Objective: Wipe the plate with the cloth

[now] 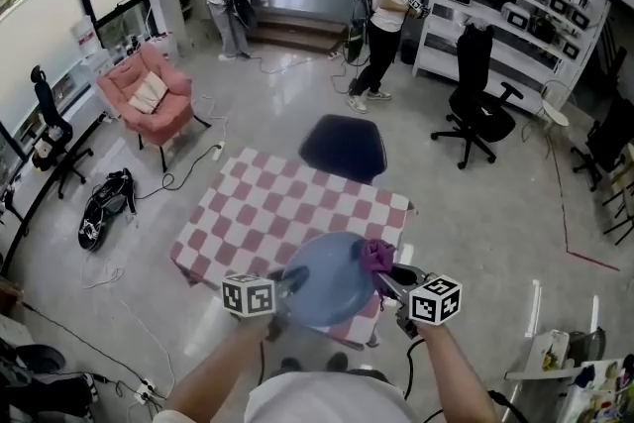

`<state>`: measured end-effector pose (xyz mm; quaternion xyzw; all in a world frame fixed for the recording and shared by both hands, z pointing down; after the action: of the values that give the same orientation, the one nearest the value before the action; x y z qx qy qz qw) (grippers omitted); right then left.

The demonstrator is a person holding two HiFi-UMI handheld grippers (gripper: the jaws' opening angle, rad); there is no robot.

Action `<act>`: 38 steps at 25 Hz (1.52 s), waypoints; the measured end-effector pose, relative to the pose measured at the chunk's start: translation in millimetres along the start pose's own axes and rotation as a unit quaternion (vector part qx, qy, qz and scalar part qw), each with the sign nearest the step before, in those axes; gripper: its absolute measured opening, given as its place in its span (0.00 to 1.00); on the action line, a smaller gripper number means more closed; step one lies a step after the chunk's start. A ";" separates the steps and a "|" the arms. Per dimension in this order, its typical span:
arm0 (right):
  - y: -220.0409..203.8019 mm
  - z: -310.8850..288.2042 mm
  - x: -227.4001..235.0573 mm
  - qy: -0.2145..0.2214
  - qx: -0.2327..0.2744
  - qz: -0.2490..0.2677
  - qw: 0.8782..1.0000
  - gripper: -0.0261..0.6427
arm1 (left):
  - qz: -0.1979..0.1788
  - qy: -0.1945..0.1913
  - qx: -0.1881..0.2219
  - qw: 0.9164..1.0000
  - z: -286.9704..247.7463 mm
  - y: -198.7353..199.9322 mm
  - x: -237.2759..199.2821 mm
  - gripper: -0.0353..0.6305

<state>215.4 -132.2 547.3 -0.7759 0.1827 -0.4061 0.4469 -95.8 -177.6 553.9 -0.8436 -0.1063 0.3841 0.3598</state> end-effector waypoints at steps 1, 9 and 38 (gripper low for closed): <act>1.2 1.8 2.0 0.001 -0.001 0.007 1.000 0.13 | 0.009 0.000 0.000 1.000 -2.4 -1.1 0.5 0.13; 10.4 10.8 10.7 -0.006 0.031 0.038 0.999 0.13 | 0.092 -0.008 0.012 0.996 -10.3 -8.3 -3.5 0.13; 34.8 -32.4 -8.6 -0.047 0.081 0.065 0.993 0.13 | 0.175 -0.057 -0.029 0.982 4.4 29.8 -63.3 0.13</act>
<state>187.2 -162.9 522.8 -0.7419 0.1775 -0.3526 0.5421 -145.1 -225.5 567.6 -0.8359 0.0120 0.4854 0.2561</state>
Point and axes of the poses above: the fingertips, and each gripper's own axes: z backward along the fingers, x to its right, y out of its top, the point moved 10 cm from there along z, backward along the fingers, and after that the axes turned 10 degrees about y, right-handed, at the moved point
